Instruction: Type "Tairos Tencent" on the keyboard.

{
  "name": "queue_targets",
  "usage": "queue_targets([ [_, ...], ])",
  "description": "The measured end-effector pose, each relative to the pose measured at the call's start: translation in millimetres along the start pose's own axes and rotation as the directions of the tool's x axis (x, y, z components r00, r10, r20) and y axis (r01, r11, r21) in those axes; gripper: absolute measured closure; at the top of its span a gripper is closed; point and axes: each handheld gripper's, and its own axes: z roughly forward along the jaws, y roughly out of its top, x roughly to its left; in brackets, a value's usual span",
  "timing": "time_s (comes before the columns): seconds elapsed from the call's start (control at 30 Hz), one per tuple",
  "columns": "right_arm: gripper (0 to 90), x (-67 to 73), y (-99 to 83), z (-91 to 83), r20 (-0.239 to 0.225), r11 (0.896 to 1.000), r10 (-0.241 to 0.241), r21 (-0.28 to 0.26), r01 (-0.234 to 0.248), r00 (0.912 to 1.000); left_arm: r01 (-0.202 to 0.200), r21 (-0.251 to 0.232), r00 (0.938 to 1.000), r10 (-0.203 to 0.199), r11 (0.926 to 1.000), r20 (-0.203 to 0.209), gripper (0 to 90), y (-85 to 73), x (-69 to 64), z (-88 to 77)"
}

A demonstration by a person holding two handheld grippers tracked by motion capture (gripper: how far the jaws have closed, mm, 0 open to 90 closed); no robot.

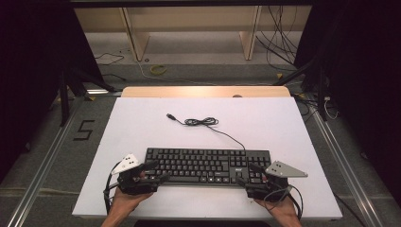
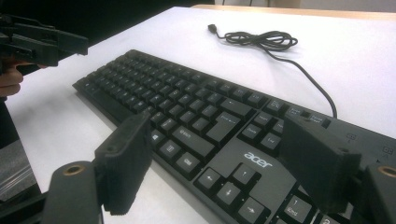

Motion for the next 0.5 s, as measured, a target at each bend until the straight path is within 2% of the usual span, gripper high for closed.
queue_targets([
  [0.5,26.4,1.5,1.0,1.9,-0.005,1.0,0.0,-0.001,0.0,1.0,-0.003,0.004,1.0,0.003,1.0,-0.002,23.7,0.1,-0.1,0.1],
])
